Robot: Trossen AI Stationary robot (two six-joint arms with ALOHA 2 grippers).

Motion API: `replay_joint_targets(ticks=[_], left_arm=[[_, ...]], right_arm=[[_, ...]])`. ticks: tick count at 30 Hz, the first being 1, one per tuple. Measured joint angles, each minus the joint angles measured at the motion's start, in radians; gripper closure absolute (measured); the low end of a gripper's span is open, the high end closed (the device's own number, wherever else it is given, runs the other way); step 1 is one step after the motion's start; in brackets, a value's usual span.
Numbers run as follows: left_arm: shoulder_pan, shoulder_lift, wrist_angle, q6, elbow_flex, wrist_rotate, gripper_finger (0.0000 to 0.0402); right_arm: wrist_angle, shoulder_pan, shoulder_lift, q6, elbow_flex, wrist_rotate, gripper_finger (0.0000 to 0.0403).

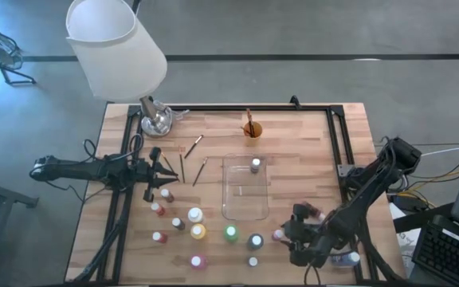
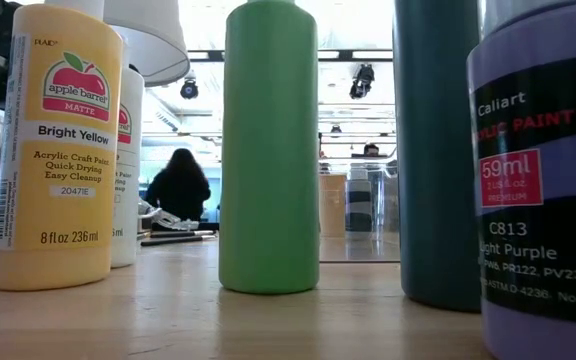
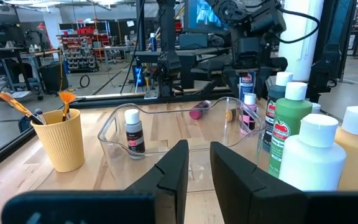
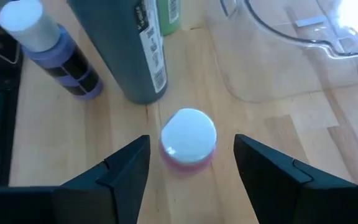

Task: Pick & Place Paint Supplies
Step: Put the small pink paint bottle into the transparent bin

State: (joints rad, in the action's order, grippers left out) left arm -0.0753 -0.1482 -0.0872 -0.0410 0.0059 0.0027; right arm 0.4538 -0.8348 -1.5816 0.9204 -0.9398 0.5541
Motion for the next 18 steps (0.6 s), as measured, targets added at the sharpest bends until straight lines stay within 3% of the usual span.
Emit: replay_joint_targets(ticks=[10,18], left_arm=[[0.000,0.000,0.001,0.000,0.000,0.000,0.0328],[0.000,0.000,0.008,0.000,0.000,0.000,0.0328]], right_arm=[[-0.042,0.026,-0.039,-0.028,0.000,0.000,0.0167],[-0.041,0.029,-0.030,-0.038,0.000,-0.001,0.0219]])
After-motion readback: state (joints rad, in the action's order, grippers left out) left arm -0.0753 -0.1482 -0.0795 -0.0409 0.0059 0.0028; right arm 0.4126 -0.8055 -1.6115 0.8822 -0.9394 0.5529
